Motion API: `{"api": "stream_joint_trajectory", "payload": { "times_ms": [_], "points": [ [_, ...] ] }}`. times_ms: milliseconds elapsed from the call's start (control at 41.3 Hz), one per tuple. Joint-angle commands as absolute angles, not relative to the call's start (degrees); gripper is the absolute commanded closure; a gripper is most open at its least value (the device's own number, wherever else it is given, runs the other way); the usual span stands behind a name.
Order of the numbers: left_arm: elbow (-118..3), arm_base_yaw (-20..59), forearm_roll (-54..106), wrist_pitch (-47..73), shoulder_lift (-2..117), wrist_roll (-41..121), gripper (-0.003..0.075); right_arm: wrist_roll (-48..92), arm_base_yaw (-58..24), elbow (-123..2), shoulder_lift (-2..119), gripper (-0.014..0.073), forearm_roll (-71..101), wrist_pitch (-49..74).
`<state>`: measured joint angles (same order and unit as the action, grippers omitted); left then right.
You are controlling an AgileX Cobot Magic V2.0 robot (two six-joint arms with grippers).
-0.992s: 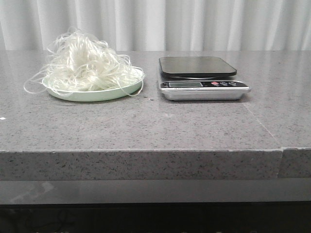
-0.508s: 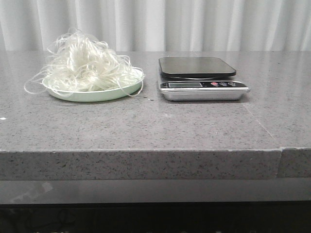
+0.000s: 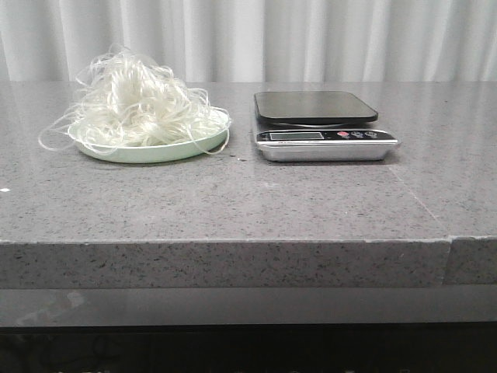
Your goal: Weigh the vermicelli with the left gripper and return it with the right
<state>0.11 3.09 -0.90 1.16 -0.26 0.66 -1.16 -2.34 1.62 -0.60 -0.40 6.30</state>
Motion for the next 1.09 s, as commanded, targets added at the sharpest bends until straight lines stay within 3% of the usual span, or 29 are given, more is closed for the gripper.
{"api": "stream_joint_trajectory", "payload": {
  "times_ms": [0,1065],
  "points": [
    [0.49,2.79,-0.38,-3.18,-1.34,0.40,0.0575,-1.16,-2.01,1.12,-1.49,0.0435,-1.02,-1.01],
    [0.49,2.79,-0.38,-3.18,-1.34,0.40,0.0575,-1.16,-1.10,1.12,-1.49,0.0435,1.51,-5.35]
  ]
}}
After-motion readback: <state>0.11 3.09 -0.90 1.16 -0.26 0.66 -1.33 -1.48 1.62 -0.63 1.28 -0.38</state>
